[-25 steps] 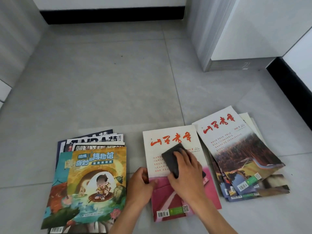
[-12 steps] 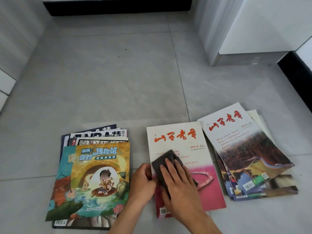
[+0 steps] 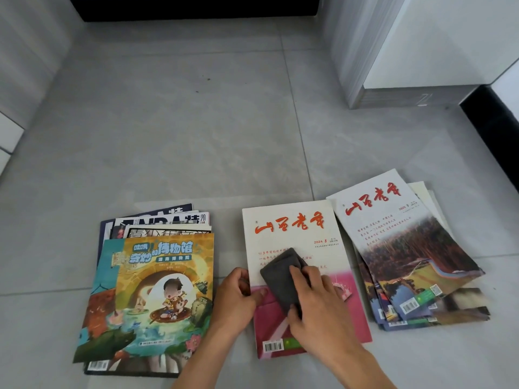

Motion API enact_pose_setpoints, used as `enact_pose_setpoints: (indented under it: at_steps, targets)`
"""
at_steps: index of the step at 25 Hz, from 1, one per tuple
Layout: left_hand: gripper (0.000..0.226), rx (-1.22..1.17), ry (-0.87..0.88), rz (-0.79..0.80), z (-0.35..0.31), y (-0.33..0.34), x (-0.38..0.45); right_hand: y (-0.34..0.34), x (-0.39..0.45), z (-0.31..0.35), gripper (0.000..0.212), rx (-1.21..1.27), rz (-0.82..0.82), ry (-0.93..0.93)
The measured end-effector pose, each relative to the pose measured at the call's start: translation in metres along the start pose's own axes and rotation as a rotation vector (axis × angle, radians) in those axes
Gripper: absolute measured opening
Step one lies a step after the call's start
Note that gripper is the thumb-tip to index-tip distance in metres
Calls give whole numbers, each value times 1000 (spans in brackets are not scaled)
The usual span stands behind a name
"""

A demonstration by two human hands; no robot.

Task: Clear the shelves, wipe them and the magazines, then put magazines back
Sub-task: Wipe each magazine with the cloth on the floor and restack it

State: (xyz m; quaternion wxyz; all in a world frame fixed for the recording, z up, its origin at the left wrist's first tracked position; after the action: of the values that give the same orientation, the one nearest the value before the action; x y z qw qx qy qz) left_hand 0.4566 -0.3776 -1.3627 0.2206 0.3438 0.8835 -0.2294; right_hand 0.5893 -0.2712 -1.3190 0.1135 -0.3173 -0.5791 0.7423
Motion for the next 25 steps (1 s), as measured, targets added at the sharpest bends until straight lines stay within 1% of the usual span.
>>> enact_pose_setpoints:
  at_steps: [2, 3, 4, 5, 6, 8, 9, 11, 13, 14, 16, 17, 18, 19, 20, 21, 22, 23, 24, 25]
  targets:
    - [23, 5, -4, -8, 1, 0, 0, 3, -2, -9, 62, 54, -61, -65]
    - [23, 5, -14, -6, 2, 0, -1, 5, -1, -22, 64, 41, -132, -68]
    - [23, -2, -23, 0, 2, 0, -1, 9, 1, -34, 70, 2, -216, -41]
    - [23, -13, -30, 7, 1, 0, -2, 12, 0, -36, 75, -51, -263, -23]
    - [23, -19, -31, 11, 1, 0, -3, 18, -3, -30, 76, -96, -303, -47]
    - [23, -16, -15, 4, -1, 0, -4, 36, -8, -6, 61, -117, -300, -152]
    - [23, -11, -12, 2, -2, 0, -4, 45, -8, -1, 56, -117, -297, -173]
    - [23, -4, -19, 14, -2, 1, -4, 48, 7, -14, 53, -123, -323, -166]
    - [24, -1, -33, 28, 0, 0, -4, 38, 34, -39, 54, -75, -329, -73]
    - [25, 1, -37, 35, -1, 0, -4, 32, 48, -50, 56, -35, -336, 25]
    - [25, 0, -27, 38, -1, -1, -5, 25, 62, -41, 59, 53, -361, 218]
    - [25, -19, -16, 38, -1, -1, -5, 28, 65, -23, 58, 55, -381, 216]
    - [24, -44, -2, 38, -2, -2, -5, 32, 64, 1, 56, 32, -391, 96]
    - [23, -64, 8, 40, -2, -3, -4, 35, 61, 20, 53, -3, -406, -109]
    - [22, -68, 9, 45, -2, -3, -4, 35, 62, 22, 50, -34, -421, -288]
    - [22, -65, 1, 51, -2, -3, -3, 33, 69, 11, 49, -44, -444, -366]
    - [22, -61, -11, 62, -1, -3, -2, 27, 79, -9, 48, -17, -476, -309]
    - [23, -52, -24, 71, 0, -2, -1, 18, 91, -33, 48, 52, -500, -122]
    - [23, -42, -34, 75, 0, -3, -1, 11, 100, -53, 51, 145, -500, 113]
    - [23, -36, -39, 73, 1, -3, 0, 11, 106, -57, 53, 196, -489, 292]
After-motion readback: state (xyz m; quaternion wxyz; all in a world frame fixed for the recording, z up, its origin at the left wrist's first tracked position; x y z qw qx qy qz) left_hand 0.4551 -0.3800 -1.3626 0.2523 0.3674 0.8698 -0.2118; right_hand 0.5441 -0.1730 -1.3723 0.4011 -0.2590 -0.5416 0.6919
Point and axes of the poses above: each hand's wrist, its own x-axis towards the middle knuckle, its own y-axis out of the palm, z = x × y, the point moved 3 cm from there along x, towards the middle knuckle, and after that the axes turned 11 degrees about -x, right-handed, at the moved point
